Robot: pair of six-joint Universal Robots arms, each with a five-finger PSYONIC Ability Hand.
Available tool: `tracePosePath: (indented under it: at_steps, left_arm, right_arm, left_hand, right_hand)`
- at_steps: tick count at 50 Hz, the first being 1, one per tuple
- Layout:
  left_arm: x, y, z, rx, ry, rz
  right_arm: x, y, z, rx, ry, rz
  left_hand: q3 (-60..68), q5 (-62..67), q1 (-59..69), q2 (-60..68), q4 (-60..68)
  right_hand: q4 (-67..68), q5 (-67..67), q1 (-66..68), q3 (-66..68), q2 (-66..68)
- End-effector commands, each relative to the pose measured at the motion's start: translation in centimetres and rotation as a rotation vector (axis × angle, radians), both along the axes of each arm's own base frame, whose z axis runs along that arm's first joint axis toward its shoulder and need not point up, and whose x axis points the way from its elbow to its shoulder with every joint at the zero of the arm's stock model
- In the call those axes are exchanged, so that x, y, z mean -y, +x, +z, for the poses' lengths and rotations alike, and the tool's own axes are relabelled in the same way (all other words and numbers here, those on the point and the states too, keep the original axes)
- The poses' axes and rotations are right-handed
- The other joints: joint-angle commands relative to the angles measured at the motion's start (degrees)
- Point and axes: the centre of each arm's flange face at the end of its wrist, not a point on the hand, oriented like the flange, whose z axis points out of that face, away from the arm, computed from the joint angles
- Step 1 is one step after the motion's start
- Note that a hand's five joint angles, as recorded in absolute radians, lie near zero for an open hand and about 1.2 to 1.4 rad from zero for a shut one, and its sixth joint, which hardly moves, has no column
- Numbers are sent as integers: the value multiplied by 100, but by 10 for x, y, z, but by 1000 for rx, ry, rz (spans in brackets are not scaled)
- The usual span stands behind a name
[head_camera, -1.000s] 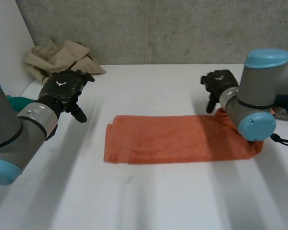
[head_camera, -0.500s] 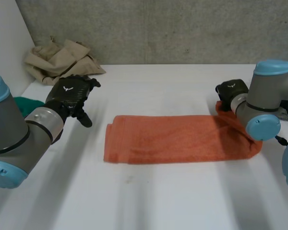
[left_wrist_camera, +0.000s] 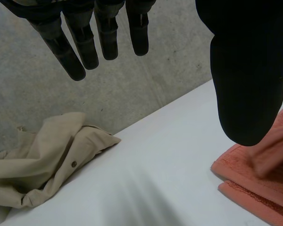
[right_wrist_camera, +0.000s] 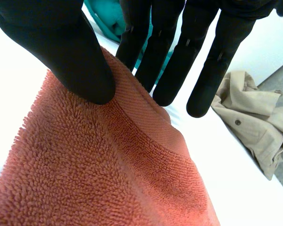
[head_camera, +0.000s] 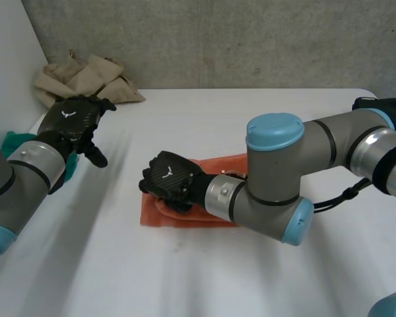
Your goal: Fold the laundry.
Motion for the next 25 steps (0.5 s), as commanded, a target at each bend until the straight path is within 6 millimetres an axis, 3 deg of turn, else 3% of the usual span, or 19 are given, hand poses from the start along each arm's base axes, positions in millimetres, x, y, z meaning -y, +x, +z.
tracePosePath:
  at_steps: [1, 7, 11, 16, 20, 25]
  left_arm:
    - [1, -4, -4, 6, 2, -18]
    - [-2, -14, -9, 9, 9, -43]
    - [-9, -27, -8, 5, -9, -81]
    - [-27, -64, -12, 0, -40, -204]
    - [-45, -99, -28, 38, -35, -315]
    - [-45, -130, -50, 126, -62, -371]
  right_arm:
    - [11, 5, 8, 19, -60, -137]
    - [33, -18, 33, 36, -44, -383]
    - [49, -51, 47, 51, 44, -576]
    - [63, -112, 40, -36, 178, -854]
    - [62, -143, 25, -95, 262, -954]
    - [60, -157, 4, -107, 324, -968]
  left_hand:
    - [-67, 47, -124, -81, -88]
    - [-117, -4, -175, -132, -138]
    - [-184, -71, -242, -199, -205]
    - [-268, -155, -326, -283, -289]
    - [-604, -490, -661, -618, -625]
    - [-689, -575, -746, -703, -710]
  right_hand:
    - [-5776, -5537, -5378, -5734, -5683]
    - [-5776, -5537, -5378, -5734, -5683]
    - [-5776, -5537, -5378, -5734, -5683]
    - [-5776, -5537, -5378, -5734, -5683]
    - [-5776, -5537, -5378, -5734, -5683]
    - [-5776, -5537, -5378, -5734, -5683]
